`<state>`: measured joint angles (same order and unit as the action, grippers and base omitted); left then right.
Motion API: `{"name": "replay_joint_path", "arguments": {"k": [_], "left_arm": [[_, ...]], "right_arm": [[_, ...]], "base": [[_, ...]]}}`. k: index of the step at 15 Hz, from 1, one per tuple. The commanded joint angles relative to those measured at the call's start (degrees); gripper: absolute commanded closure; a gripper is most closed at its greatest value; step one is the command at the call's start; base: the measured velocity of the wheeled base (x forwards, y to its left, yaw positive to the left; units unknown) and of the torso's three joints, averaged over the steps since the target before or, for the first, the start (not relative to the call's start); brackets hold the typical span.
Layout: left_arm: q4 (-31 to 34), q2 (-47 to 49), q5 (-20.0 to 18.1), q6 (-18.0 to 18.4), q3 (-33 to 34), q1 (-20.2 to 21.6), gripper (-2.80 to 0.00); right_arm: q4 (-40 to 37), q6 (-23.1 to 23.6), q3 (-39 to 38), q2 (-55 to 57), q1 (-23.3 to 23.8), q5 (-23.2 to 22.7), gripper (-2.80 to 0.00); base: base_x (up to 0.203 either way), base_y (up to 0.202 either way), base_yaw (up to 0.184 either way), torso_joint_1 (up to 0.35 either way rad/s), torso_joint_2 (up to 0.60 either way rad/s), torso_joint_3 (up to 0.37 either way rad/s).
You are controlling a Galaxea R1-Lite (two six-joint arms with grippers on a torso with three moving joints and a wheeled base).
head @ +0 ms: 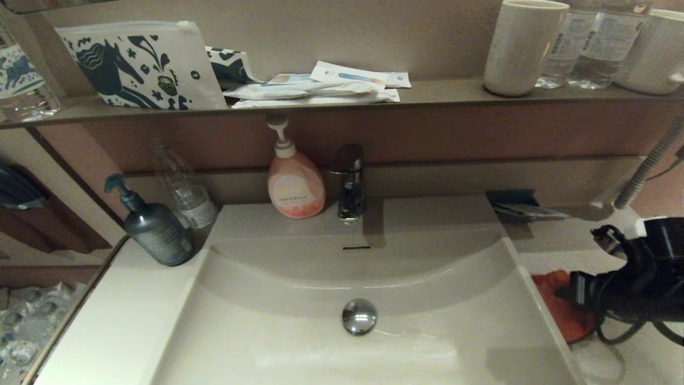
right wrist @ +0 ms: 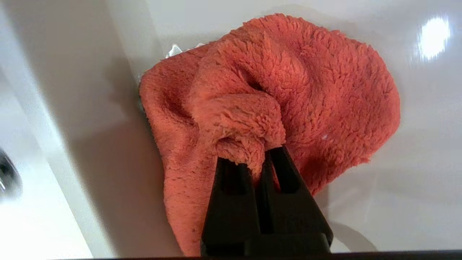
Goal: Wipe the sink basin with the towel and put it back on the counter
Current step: Wipe the sink
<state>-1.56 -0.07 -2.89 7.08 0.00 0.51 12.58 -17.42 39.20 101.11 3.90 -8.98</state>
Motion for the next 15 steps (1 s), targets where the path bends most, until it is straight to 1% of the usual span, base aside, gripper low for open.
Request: {"name": "replay_joint_path", "arguments": {"k": [1,4,6,7,9,12,13,15], "left_arm": [[-0.02,0.07,-0.01,0.04,0.0,0.02,0.0],[-0.02,0.07,-0.01,0.04,0.0,0.02,0.0],[-0.08,0.07,-0.01,0.04,0.0,0.02,0.0],[-0.02,0.07,-0.01,0.04,0.0,0.02,0.0],[-0.02,0.07,-0.01,0.04,0.0,0.02,0.0],[-0.02,0.07,-0.01,0.04,0.0,0.02,0.0],[-0.08,0.07,-0.01,0.04,0.0,0.02,0.0],[-0.09,0.07,-0.01,0.04,0.0,0.02,0.0]], "right_arm": [[0.35,-1.11,5.33,7.89,-0.06,0.09,0.0],[0.47,-4.77,15.13,13.28,0.1,0.41,0.0],[-0.54,-5.44,16.51,13.0,1.58,0.72,0.0],[-1.8,-4.93,16.87,11.56,3.93,0.7,0.0],[-5.18,-1.8,17.83,8.17,9.29,0.7,0.0],[-11.0,4.63,19.38,3.54,18.19,0.58,0.0],[-14.17,6.97,19.53,0.79,20.65,0.19,0.0],[-20.98,9.75,19.83,-4.97,23.58,-1.82,0.0]], "base": [[0.0,0.0,0.0,0.0,0.0,0.0],[0.0,0.0,0.0,0.0,0.0,0.0],[0.0,0.0,0.0,0.0,0.0,0.0],[0.0,0.0,0.0,0.0,0.0,0.0],[0.0,0.0,0.0,0.0,0.0,0.0],[0.0,0.0,0.0,0.0,0.0,0.0],[0.0,0.0,0.0,0.0,0.0,0.0],[0.0,0.0,0.0,0.0,0.0,0.0]]}}
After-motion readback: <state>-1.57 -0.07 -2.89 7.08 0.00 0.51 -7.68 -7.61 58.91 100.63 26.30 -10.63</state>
